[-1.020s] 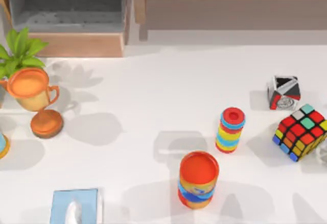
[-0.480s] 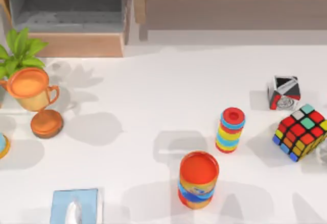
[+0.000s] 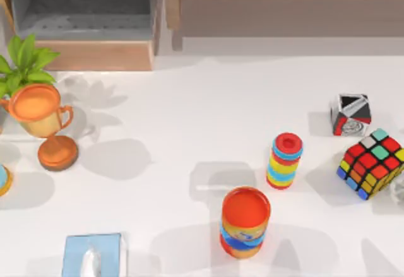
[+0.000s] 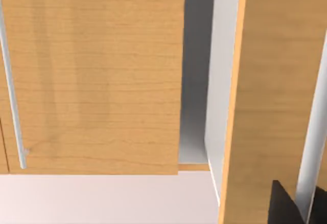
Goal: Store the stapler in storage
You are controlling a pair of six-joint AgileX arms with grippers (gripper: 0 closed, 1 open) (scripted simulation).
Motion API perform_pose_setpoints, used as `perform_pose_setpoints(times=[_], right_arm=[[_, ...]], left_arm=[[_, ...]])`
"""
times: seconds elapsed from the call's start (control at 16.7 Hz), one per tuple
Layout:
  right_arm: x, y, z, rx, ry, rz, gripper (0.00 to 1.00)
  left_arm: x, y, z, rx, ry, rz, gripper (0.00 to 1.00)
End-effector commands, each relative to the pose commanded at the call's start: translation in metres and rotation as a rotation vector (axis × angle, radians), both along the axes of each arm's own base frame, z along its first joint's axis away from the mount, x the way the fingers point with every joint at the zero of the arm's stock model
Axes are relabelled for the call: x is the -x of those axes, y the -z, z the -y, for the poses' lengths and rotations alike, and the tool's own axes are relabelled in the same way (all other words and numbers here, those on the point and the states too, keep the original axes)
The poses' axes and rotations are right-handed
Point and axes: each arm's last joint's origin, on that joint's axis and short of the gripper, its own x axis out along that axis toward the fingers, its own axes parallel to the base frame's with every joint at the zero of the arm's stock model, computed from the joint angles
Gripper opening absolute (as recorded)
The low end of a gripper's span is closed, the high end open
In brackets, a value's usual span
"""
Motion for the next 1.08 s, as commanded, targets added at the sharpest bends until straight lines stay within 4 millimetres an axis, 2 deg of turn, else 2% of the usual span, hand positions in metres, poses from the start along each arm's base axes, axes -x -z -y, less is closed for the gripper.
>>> perform_pose_setpoints(times=[0.18,0.54,0.84,0.96,1.08], right_arm=[[0.000,0.000,0.000,0.000,0.000,0.000,1.00],[0.000,0.000,0.000,0.000,0.000,0.000,1.00],[0.000,0.000,0.000,0.000,0.000,0.000,1.00],[0.000,0.000,0.000,0.000,0.000,0.000,1.00],[0.000,0.000,0.000,0.000,0.000,0.000,1.00]], left_arm=[[-0.012,0.003,0.001,0.008,0.000,-0.011,0.00],[-0.061,-0.001,0.000,-0.004,0.000,0.006,0.00],[-0.062,0.002,0.000,0.008,-0.004,-0.011,0.00],[-0.072,0.006,0.002,0.016,-0.004,-0.027,0.00],[-0.090,0.002,-0.001,0.005,-0.004,-0.008,0.00]])
